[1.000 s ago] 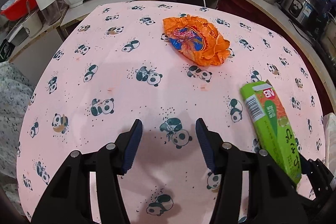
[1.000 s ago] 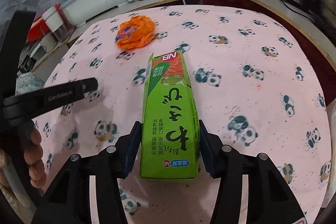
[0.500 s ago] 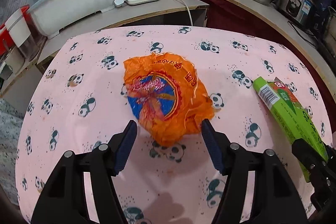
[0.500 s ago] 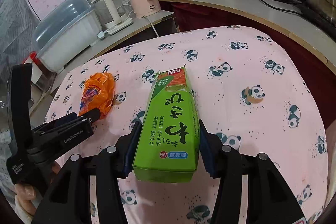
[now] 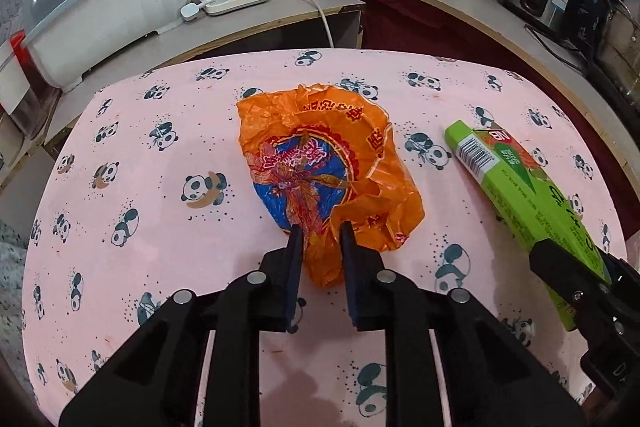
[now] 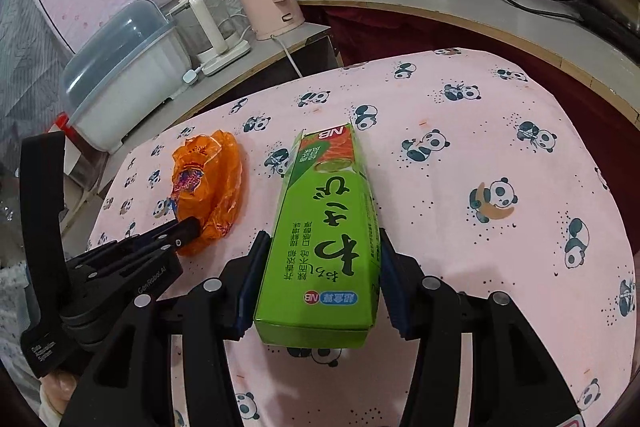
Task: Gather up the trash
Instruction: 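Grasp the orange chip bag with the left gripper while the right gripper holds the juice box, then carry the chip bag and juice box over the wastebasket and open both grippers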
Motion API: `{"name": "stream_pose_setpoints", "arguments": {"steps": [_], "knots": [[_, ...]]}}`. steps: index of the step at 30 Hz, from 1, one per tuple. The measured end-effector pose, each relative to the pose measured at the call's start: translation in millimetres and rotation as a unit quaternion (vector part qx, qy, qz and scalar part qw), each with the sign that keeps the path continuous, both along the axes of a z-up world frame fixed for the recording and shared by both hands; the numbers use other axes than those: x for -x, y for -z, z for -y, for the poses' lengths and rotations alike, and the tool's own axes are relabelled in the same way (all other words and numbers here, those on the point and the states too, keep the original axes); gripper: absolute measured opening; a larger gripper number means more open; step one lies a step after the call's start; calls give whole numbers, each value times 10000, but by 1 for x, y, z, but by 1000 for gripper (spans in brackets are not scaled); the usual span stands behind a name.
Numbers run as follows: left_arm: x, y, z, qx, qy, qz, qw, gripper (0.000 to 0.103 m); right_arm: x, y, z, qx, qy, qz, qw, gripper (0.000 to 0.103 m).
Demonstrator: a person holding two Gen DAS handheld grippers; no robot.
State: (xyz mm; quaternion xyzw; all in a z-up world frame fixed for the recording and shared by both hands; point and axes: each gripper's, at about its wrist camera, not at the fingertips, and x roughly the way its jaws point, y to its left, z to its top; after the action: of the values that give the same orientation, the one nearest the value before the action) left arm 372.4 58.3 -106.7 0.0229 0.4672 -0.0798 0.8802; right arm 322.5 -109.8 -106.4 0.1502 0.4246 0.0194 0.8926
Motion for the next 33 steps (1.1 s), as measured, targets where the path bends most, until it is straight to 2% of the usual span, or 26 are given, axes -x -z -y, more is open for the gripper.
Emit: {"name": "stream_pose_setpoints", "arguments": {"steps": [6,15,24,33], "knots": [[26,-15,10,140,119,57,9998,16,22,-16,17,-63,203,143,9997,50],[68,-60,43,314,413,326,9981,16,62,-55,48,-132,541,499,9972,50],[122,-99,103,416,911,569,9933,16,125,-94,101,-139,1019,860,9910,50],[181,-126,173,470,1509,723,9848,17,199,-119,165,-64,1617,1071,9810,50]]}}
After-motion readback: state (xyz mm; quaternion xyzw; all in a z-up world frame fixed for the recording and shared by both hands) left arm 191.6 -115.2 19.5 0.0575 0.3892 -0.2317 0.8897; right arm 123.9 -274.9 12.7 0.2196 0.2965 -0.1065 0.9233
